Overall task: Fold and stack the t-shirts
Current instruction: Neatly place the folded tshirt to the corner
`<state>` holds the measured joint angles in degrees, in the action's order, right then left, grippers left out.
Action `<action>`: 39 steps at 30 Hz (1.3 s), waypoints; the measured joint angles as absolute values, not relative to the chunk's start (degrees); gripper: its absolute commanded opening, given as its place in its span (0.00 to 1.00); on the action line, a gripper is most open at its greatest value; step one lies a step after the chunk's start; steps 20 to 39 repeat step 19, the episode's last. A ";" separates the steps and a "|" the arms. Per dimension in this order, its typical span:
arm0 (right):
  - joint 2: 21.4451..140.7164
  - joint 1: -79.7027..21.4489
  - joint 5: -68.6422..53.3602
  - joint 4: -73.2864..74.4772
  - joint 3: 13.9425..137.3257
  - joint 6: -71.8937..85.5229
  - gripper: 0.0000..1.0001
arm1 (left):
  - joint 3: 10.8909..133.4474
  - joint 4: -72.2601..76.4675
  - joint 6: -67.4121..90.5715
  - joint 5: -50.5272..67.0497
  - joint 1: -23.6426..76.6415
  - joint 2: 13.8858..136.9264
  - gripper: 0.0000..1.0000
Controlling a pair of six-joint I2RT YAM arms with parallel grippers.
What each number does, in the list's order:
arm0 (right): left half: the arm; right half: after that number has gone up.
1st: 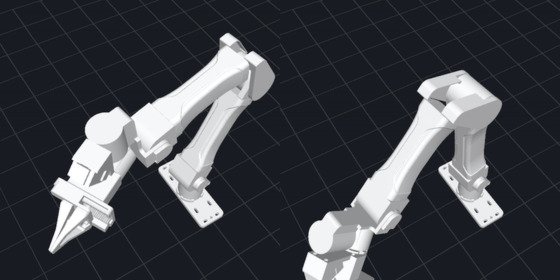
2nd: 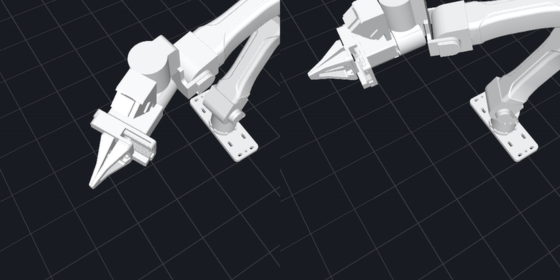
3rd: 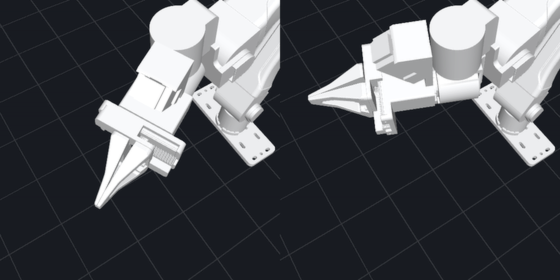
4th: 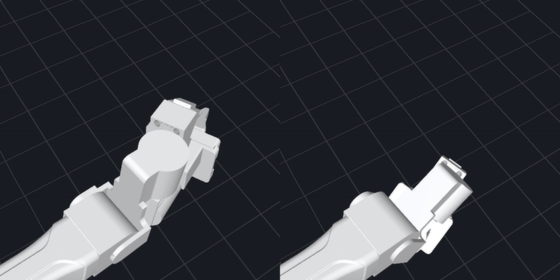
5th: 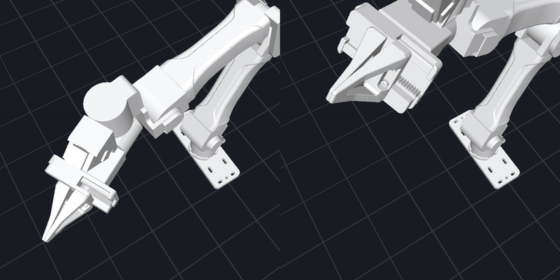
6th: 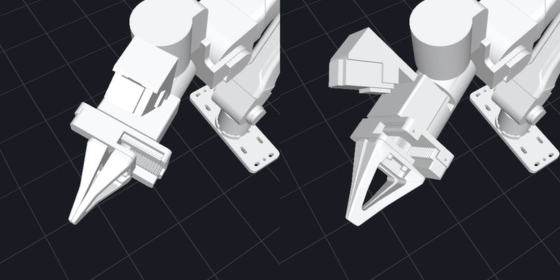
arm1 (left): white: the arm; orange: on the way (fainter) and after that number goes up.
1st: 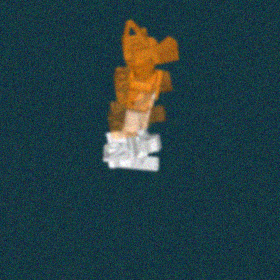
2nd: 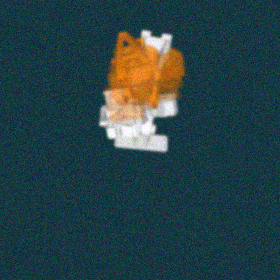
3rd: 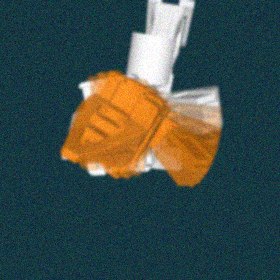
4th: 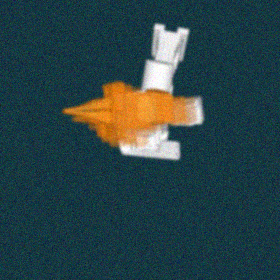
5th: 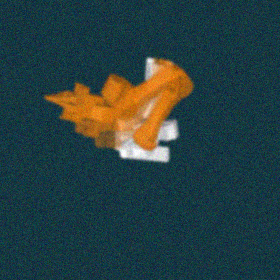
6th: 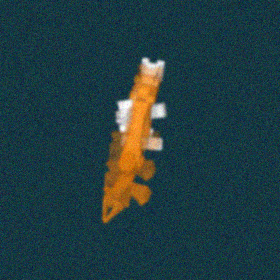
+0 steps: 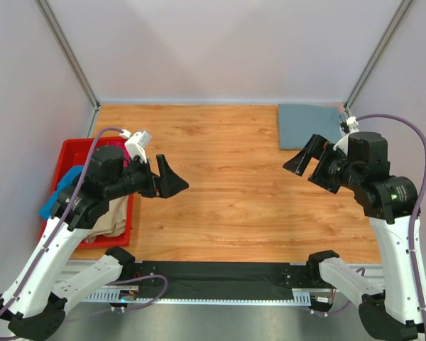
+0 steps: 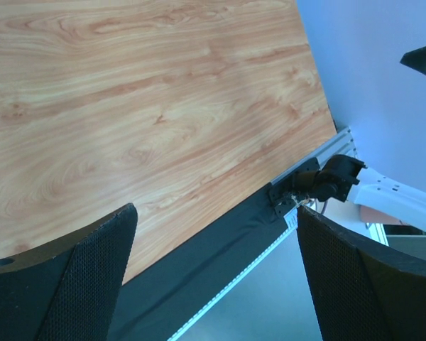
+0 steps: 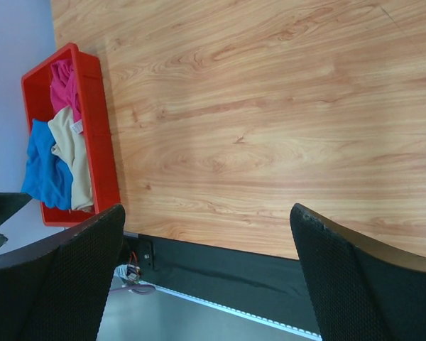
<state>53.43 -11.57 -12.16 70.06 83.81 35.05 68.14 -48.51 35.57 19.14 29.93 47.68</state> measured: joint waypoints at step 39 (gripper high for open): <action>55.13 -11.57 -11.88 70.08 86.21 32.05 1.00 | 68.42 -43.31 37.56 19.20 29.93 51.07 0.99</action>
